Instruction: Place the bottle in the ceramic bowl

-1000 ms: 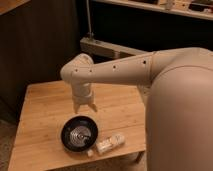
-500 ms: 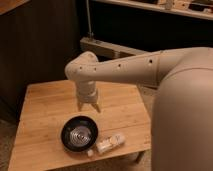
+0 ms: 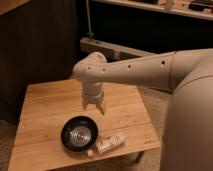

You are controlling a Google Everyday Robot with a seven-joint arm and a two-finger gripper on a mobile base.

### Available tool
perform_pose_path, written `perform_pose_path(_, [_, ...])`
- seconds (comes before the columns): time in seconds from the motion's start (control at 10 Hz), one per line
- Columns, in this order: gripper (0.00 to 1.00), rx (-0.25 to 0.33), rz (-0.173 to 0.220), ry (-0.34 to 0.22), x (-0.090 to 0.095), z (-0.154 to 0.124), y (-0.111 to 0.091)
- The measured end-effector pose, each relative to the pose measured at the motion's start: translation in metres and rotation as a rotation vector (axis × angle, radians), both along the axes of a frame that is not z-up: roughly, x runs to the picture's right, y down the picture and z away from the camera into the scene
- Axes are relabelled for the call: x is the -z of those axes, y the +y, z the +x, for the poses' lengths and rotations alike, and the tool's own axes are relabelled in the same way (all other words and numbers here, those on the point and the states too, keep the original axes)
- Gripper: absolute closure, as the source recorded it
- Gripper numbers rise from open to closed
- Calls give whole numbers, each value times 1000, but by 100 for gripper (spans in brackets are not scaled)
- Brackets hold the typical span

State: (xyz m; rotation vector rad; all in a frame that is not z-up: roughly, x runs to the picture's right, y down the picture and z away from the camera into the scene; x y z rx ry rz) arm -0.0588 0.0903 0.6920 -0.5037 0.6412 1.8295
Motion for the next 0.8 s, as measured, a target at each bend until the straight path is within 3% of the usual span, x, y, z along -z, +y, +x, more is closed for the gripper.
perform_pose_path(0.5, [35, 0, -1, -6, 0, 0, 0])
perform_pose_path(0.7, [35, 18, 30, -71, 4, 0, 0])
perform_pose_path(0.8, [35, 76, 72, -167, 7, 5, 1])
